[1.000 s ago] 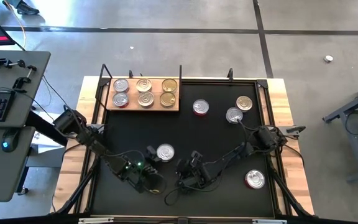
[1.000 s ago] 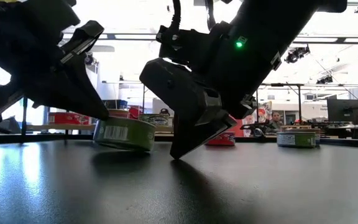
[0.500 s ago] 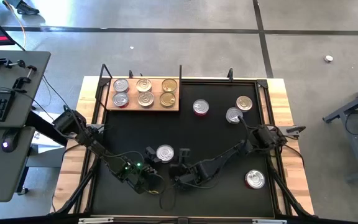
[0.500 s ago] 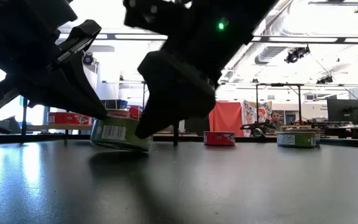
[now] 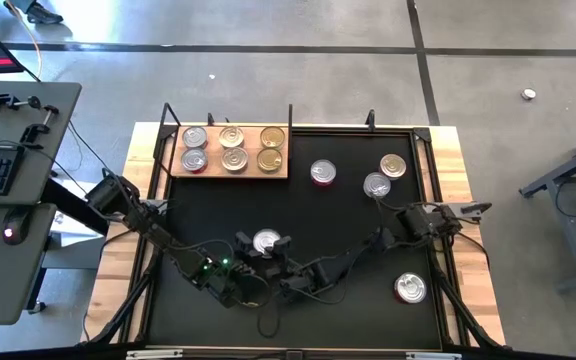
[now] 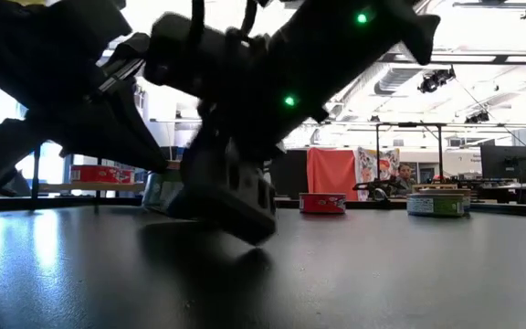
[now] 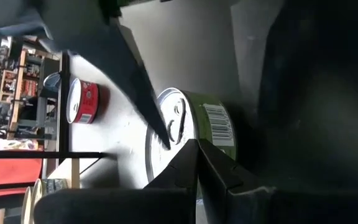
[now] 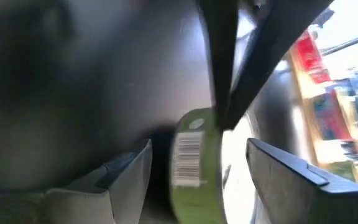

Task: Stack canned seafood by type on shelf
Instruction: Stack the green tuna can on the top of the other green tuna can

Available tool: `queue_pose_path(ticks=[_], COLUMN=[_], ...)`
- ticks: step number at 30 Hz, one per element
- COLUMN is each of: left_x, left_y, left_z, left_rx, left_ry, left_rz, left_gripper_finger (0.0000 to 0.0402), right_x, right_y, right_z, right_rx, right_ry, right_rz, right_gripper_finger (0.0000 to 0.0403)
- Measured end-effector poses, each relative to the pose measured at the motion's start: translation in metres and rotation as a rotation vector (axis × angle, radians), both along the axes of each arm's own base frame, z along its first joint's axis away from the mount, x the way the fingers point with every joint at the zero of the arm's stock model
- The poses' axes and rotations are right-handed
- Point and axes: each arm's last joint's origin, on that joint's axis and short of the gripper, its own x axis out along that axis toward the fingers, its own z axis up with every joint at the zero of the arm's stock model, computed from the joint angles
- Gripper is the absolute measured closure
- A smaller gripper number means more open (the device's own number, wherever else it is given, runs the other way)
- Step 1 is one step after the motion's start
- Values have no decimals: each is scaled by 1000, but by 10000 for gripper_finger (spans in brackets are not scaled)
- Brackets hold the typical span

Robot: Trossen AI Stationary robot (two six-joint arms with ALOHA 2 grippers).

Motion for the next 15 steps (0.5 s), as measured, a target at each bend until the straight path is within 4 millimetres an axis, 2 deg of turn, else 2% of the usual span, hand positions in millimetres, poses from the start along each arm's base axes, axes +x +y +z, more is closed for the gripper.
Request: queue_pose_path(ticks=[5,15], left_x=[0,6], left_y=[0,-16], left_z=[1,18], left_rx=[-2,-5], left_ry=[-4,-34], left_rz=[3,-30], left_gripper_finger=[401,401], right_x=[1,3], right_y=[-5,-11], right_z=[-6,-1], right_rx=[-90,-110], right_ry=[-39,-22], right_rz=[-102,-127], right_gripper_finger=[161,244])
